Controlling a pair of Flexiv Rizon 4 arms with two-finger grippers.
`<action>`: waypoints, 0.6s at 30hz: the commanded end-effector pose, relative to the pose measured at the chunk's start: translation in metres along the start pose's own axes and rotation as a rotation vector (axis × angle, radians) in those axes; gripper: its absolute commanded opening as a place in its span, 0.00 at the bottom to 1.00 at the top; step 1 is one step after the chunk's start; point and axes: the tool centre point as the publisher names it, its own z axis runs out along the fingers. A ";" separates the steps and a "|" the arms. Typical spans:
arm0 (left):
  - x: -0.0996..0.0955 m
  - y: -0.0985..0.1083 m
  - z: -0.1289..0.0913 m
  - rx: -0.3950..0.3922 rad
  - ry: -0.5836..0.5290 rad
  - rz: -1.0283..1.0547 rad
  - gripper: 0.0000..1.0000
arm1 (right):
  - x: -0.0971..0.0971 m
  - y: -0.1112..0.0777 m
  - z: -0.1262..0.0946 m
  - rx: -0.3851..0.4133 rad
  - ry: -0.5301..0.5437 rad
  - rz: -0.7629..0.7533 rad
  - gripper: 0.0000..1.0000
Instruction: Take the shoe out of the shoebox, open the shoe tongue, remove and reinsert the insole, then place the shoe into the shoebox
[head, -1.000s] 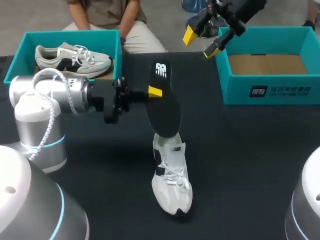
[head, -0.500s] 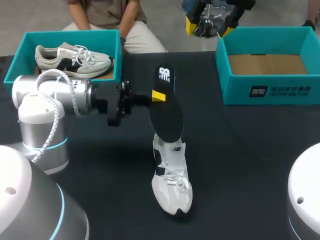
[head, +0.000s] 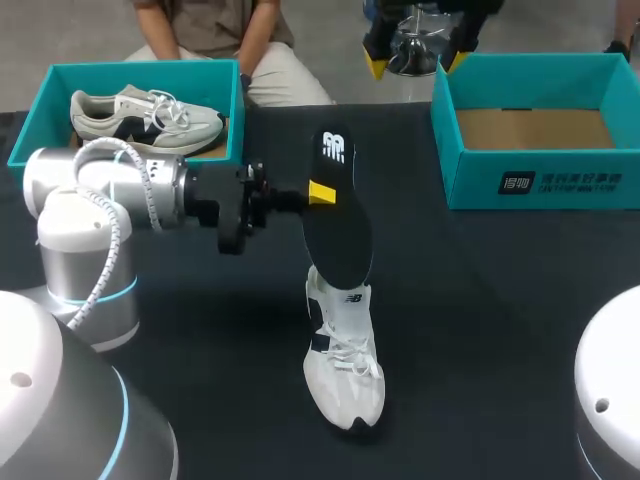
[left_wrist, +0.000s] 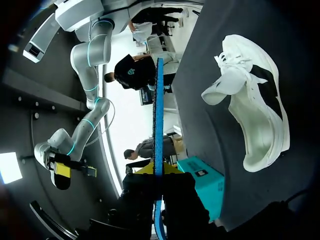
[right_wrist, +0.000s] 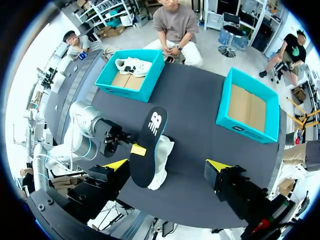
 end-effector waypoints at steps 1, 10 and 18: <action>-0.003 -0.003 -0.001 -0.011 0.008 0.003 0.00 | 0.003 0.001 -0.006 -0.016 -0.020 -0.007 1.00; 0.005 0.007 0.000 -0.029 0.029 -0.004 0.00 | 0.022 -0.013 -0.016 -0.069 -0.055 -0.003 1.00; 0.010 0.030 0.005 -0.038 0.048 -0.006 0.00 | 0.030 -0.017 -0.015 -0.066 -0.042 -0.009 1.00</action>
